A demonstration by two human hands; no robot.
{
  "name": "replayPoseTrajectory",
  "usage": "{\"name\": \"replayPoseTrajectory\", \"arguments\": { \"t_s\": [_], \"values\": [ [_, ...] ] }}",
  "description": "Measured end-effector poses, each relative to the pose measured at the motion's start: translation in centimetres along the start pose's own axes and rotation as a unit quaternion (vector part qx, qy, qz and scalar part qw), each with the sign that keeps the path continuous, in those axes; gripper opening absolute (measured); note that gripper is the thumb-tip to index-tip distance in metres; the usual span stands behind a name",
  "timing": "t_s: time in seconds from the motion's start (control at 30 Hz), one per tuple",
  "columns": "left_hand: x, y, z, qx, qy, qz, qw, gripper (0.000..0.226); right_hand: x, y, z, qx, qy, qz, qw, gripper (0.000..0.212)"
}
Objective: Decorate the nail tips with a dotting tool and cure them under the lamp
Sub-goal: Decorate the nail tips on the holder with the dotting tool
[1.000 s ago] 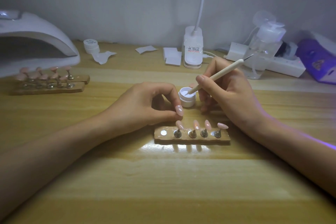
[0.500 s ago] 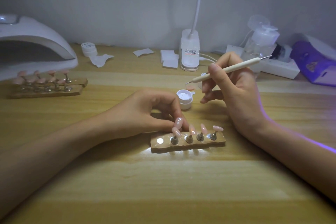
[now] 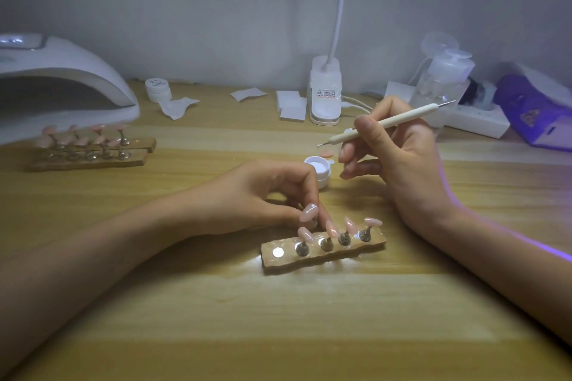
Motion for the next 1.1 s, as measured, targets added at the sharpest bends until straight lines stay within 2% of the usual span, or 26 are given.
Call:
{"name": "replayPoseTrajectory", "arguments": {
  "t_s": [0.13,0.23,0.33,0.57,0.7,1.1],
  "values": [
    [0.1,-0.2,0.1,0.006,0.008,-0.005,1.000,0.012,-0.1,0.0,0.0,0.017,-0.003,-0.005,1.000,0.020],
    [0.0,-0.4,0.3,0.007,0.082,-0.019,0.996,0.010,-0.2,0.0,0.1,0.035,-0.005,-0.012,0.999,0.020],
    [-0.3,-0.4,0.3,0.019,0.153,-0.088,0.984,0.013,-0.3,-0.2,0.3,0.047,-0.004,-0.018,0.999,0.021],
    [-0.7,-0.5,0.3,0.021,0.227,-0.139,0.964,0.015,-0.1,-0.1,1.2,0.108,-0.043,-0.058,0.992,0.020],
    [-0.9,-0.8,0.1,0.008,0.234,-0.130,0.964,0.016,0.5,0.1,1.7,0.121,-0.086,-0.052,0.988,0.024],
    [-0.8,-1.0,-0.1,0.015,0.227,-0.126,0.966,0.017,0.8,0.4,1.7,0.106,-0.108,-0.010,0.988,0.019]
  ]
}}
Point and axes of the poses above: each hand's wrist, its own z-axis away from the middle knuckle, its own x-axis out of the palm, y = z × x, the point moved 2 cm from there along -z, towards the middle knuckle, and after that the axes turned 13 degrees about y, right-handed, at the moved point
